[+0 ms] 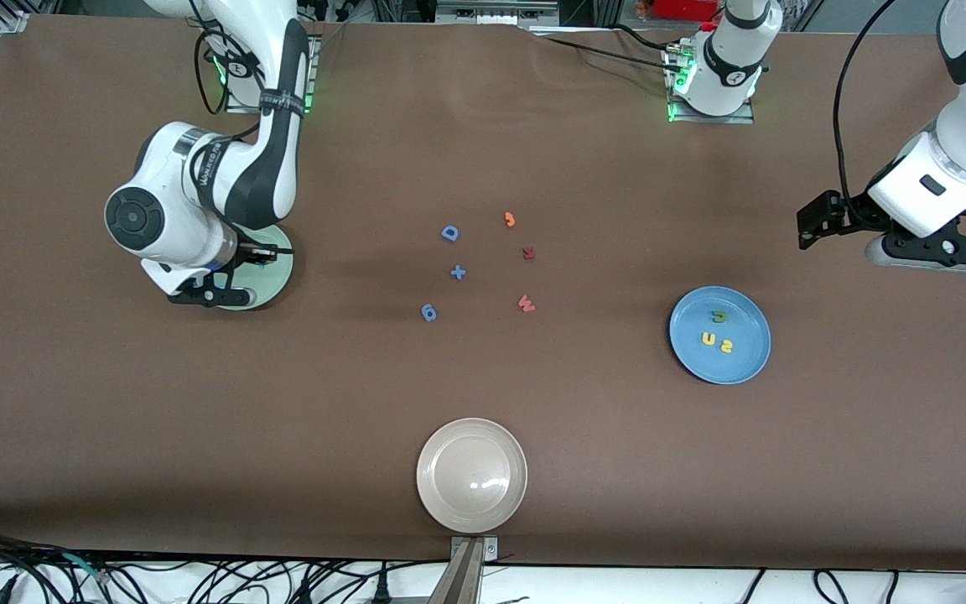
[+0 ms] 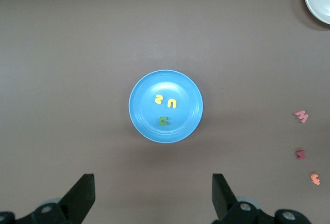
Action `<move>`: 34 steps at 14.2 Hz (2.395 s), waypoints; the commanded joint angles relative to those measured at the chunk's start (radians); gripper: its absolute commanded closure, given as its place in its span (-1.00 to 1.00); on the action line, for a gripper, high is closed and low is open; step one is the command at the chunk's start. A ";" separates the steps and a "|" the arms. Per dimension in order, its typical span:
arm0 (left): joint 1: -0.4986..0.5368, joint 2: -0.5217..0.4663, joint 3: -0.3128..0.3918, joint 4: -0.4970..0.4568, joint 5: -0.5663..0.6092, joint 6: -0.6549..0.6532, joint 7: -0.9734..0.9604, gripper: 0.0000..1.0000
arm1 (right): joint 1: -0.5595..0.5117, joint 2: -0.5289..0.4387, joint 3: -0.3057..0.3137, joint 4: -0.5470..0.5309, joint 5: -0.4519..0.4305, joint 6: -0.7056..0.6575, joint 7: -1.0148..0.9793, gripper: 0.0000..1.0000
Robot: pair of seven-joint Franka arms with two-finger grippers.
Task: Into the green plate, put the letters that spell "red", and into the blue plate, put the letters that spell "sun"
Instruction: 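Carry the teal b over the green plate with the right gripper, then lower the teal b onto the green plate and open the right gripper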
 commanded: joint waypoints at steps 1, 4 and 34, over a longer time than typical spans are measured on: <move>0.003 0.012 -0.002 0.027 0.075 -0.005 0.018 -1.00 | 0.022 -0.001 0.051 -0.091 0.046 0.110 -0.035 1.00; 0.001 0.012 -0.005 0.027 0.080 -0.005 0.013 -1.00 | -0.014 0.001 0.148 -0.127 0.083 0.213 -0.038 1.00; 0.037 -0.077 -0.007 -0.113 0.020 0.094 0.013 -1.00 | -0.257 -0.162 0.176 0.158 -0.070 -0.160 0.191 -0.97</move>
